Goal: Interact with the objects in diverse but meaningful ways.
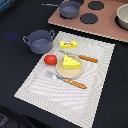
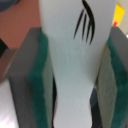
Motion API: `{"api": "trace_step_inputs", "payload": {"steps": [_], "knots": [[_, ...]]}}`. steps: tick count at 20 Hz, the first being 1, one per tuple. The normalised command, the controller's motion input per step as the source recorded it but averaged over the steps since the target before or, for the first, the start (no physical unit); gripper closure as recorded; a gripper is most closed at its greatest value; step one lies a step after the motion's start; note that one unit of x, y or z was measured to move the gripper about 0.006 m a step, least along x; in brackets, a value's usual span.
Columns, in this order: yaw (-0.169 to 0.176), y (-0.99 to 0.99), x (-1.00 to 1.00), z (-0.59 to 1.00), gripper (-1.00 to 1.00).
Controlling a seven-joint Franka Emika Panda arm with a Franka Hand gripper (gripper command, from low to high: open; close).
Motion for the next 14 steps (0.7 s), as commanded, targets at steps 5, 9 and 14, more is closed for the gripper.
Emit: {"api": "trace_step_inputs", "payload": {"steps": [5,9,14], "knots": [[-0.031,0.29,-0.22,-0.36,1.0],[-0.028,0.22,0.08,-0.33,1.0],[-0.019,0.22,0.14,-0.35,1.0]]}}
